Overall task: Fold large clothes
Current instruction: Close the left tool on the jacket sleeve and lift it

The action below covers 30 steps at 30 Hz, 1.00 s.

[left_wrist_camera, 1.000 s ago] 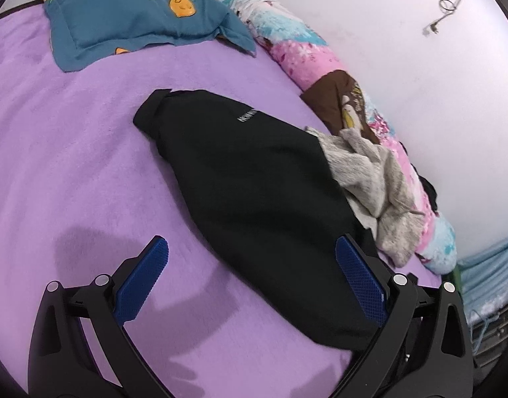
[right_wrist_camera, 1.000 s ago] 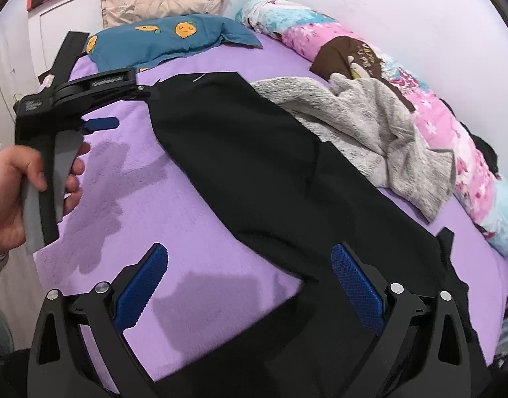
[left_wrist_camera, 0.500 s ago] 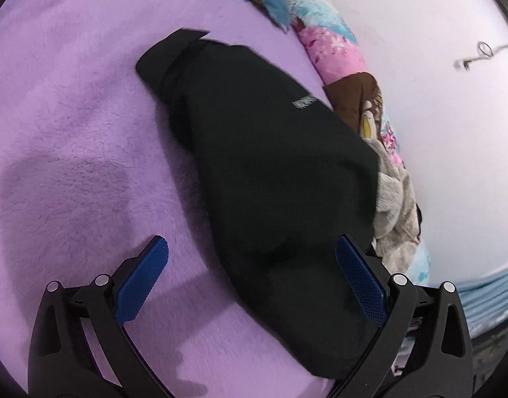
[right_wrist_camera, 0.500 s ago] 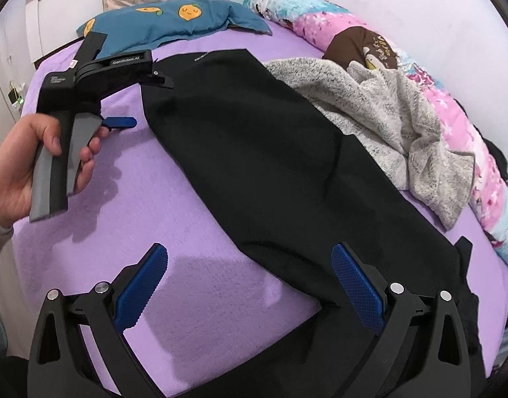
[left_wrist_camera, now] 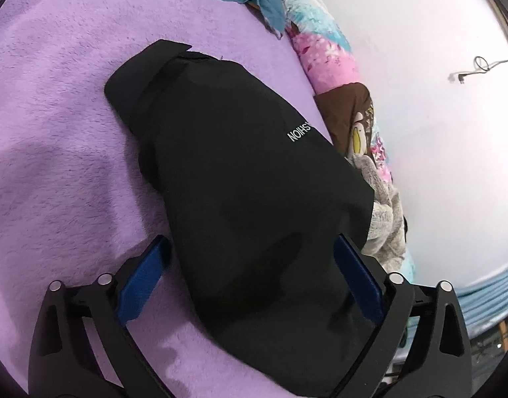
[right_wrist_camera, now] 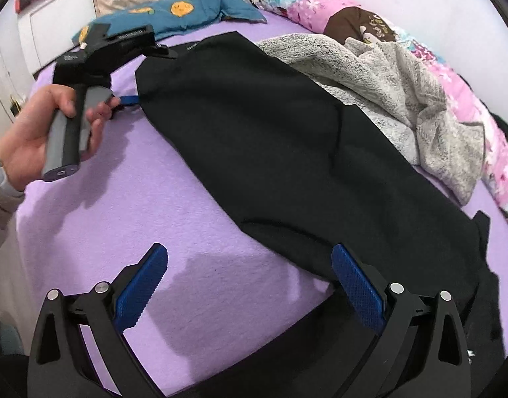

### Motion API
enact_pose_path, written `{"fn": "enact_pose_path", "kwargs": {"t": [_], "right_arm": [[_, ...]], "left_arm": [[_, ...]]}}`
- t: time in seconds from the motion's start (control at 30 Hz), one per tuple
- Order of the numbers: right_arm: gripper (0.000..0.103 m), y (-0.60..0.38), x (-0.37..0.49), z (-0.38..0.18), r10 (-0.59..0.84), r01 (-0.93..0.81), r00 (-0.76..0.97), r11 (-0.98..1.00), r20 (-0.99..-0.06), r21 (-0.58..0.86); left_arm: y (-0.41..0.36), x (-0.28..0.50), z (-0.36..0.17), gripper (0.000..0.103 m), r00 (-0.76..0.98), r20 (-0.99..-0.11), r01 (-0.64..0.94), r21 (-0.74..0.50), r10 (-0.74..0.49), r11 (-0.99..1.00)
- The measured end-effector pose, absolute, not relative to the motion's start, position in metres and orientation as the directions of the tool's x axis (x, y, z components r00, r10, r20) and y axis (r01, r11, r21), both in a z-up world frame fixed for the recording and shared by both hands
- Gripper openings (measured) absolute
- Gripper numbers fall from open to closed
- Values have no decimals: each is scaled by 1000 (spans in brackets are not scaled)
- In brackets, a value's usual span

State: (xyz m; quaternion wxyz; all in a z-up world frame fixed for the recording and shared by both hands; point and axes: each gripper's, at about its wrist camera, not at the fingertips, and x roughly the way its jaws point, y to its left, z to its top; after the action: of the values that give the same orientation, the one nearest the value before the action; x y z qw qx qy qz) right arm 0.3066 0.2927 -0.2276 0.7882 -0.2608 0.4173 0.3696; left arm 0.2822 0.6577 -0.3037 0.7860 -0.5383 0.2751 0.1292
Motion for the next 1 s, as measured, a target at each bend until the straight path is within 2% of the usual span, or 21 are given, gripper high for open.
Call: {"fn": "enact_pose_path", "kwargs": {"t": [0.03, 0.1, 0.13, 0.2, 0.23, 0.27, 0.3, 0.33, 0.4, 0.67, 0.8, 0.9, 1.0], "right_arm": [[97, 291, 307, -228, 364, -799, 375, 594, -852, -98], [97, 288, 308, -228, 367, -795, 371, 600, -853, -88], [97, 287, 308, -228, 371, -795, 362, 602, -855, -75], [97, 284, 309, -228, 374, -794, 356, 604, -856, -66], [97, 283, 308, -226, 374, -794, 356, 604, -856, -66], [97, 281, 307, -225, 375, -795, 355, 603, -856, -66], [97, 281, 307, -224, 375, -795, 355, 603, -856, -65], [97, 279, 306, -222, 378, -795, 357, 604, -854, -65], [97, 275, 305, -217, 384, -793, 359, 606, -851, -61], [97, 252, 297, -195, 390, -780, 366, 623, -845, -50], [97, 233, 297, -172, 427, -762, 355, 648, -832, 7], [97, 210, 300, -148, 482, -734, 322, 670, -815, 106], [97, 183, 299, -119, 531, -706, 305, 683, -791, 186]], "left_arm": [[658, 285, -304, 90, 809, -580, -506, -770, -94, 389], [659, 288, -306, 78, 806, -581, -506, -775, -113, 378], [660, 291, -306, 76, 807, -579, -506, -779, -117, 371], [663, 291, -308, 60, 802, -586, -519, -780, -118, 348], [664, 290, -307, 56, 801, -589, -527, -779, -108, 340], [665, 289, -305, 40, 802, -589, -531, -778, -96, 336], [664, 286, -302, 29, 803, -590, -534, -774, -83, 340], [663, 283, -297, 24, 805, -590, -535, -768, -63, 351], [660, 279, -289, 3, 816, -575, -518, -770, -53, 373], [637, 266, -229, 0, 895, -446, -384, -795, -23, 469], [603, 267, -179, 0, 910, -415, -338, -744, -2, 577], [567, 272, -141, 0, 920, -392, -299, -696, 3, 653], [518, 275, -101, 0, 924, -383, -265, -605, 18, 751]]}}
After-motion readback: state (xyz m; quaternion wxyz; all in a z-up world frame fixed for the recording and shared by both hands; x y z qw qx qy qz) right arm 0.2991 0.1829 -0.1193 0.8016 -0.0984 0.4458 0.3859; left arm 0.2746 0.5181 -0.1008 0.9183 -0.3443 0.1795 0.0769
